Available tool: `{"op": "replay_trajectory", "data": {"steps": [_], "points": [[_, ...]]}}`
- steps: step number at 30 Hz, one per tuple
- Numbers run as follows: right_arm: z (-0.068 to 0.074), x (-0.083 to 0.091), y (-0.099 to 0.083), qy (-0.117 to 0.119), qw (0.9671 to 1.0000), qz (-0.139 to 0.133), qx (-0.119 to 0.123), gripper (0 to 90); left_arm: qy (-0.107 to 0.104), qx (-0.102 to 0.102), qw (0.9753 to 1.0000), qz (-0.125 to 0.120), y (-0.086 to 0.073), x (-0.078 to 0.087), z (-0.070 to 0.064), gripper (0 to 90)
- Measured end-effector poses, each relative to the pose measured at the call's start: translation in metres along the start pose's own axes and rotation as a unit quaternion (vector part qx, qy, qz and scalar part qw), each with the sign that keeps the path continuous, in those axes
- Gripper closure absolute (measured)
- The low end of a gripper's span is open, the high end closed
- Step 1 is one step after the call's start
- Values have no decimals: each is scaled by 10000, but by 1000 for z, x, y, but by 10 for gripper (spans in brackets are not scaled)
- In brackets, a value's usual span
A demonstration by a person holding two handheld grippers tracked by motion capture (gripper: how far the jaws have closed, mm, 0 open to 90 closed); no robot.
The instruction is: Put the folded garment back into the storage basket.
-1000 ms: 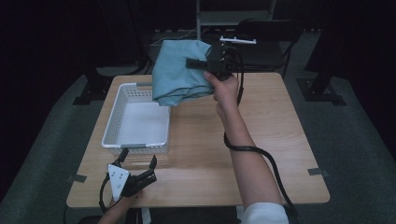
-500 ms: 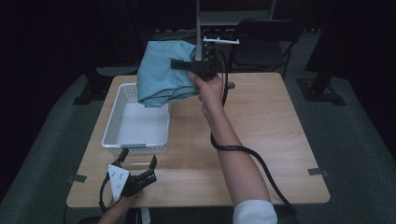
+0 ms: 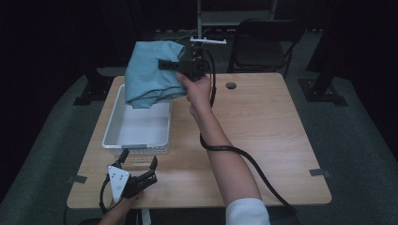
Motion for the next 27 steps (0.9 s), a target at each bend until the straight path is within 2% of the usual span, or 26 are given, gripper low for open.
{"op": "replay_trajectory", "data": {"steps": [18, 27], "points": [[22, -36, -3, 125, 9996, 234, 139, 726, -12, -6, 10000, -11, 0, 0, 0, 38], [26, -50, -8, 214, 9993, 304, 73, 727, -19, -5, 10000, -10, 0, 0, 0, 39]]}}
Point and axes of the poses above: each handheld gripper's, and its own axes: x roughly backward along the jaws, y roughly out of its top, z roughly to its left, the point moved 6 cm from there along -x, roughly forward along the jaws, and after that the axes turned 10 degrees about -y, right-handed, at the moved point
